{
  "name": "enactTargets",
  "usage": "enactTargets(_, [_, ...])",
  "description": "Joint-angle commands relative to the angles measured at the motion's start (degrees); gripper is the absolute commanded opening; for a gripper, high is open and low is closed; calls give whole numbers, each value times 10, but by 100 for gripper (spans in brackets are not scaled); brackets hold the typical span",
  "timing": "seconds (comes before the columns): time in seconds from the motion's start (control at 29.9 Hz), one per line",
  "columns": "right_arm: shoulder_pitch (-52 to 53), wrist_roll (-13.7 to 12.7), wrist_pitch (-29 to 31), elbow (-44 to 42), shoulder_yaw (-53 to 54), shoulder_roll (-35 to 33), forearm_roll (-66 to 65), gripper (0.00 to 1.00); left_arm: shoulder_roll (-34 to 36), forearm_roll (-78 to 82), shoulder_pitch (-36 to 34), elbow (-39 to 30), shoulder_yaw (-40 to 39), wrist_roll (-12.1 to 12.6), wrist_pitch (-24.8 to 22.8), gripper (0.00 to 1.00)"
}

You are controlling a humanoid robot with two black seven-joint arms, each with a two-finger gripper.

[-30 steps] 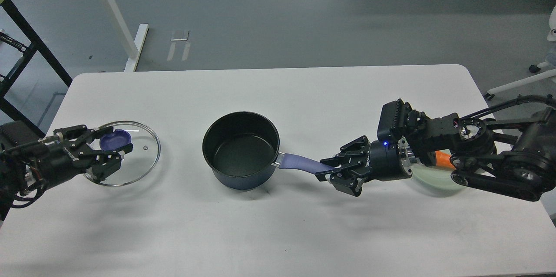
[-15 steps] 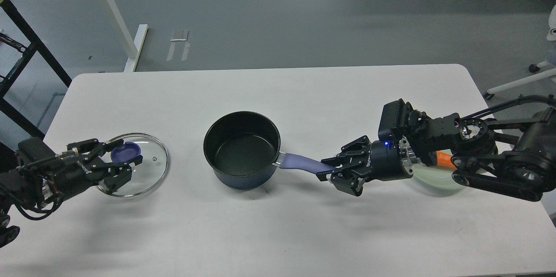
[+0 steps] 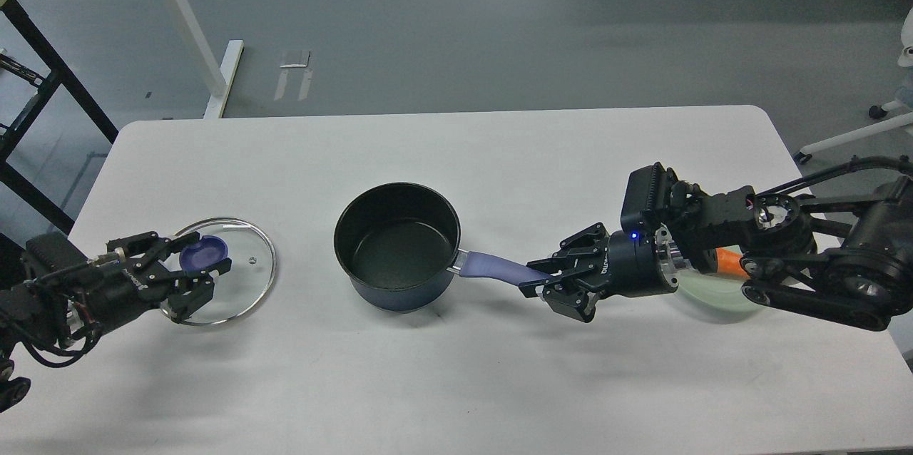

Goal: Open pot lid

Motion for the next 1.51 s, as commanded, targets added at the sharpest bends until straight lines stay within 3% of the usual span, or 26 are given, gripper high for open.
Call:
enactTargets(0.0, [0, 0, -1, 0, 0, 1, 0, 32, 0, -1, 2, 6, 0, 0, -1, 71])
enactTargets(0.2, [0, 0, -1, 0, 0, 1, 0, 32, -8, 0, 3, 9, 2, 0, 0, 79])
enactTargets(0.3, [0, 0, -1, 0, 0, 1, 0, 32, -6, -3, 3, 5, 2, 0, 0, 98])
enactTargets(0.57, [0, 0, -1, 0, 0, -1, 0, 33, 28, -97, -9, -44, -2, 0, -12, 99])
enactTargets(0.7, [0, 0, 0, 0, 0, -2, 0, 34, 63, -223, -52, -83, -8, 0, -88, 99])
enactTargets(0.84, [0, 0, 0, 0, 0, 0, 1, 45, 76, -433, -96, -89, -7, 0, -179, 99])
enactTargets(1.0, [0, 0, -2, 4, 4, -4, 5, 93, 90, -584, -118, -89, -9, 0, -265, 99])
enactTargets(1.27, [40, 0, -1, 34, 10, -44, 130, 97, 91, -813, -119, -84, -36, 0, -390, 99])
enactTargets(1.47, [50, 0, -11, 47, 75, -74, 377, 98, 87, -969, -119, -85, -48, 0, -418, 99])
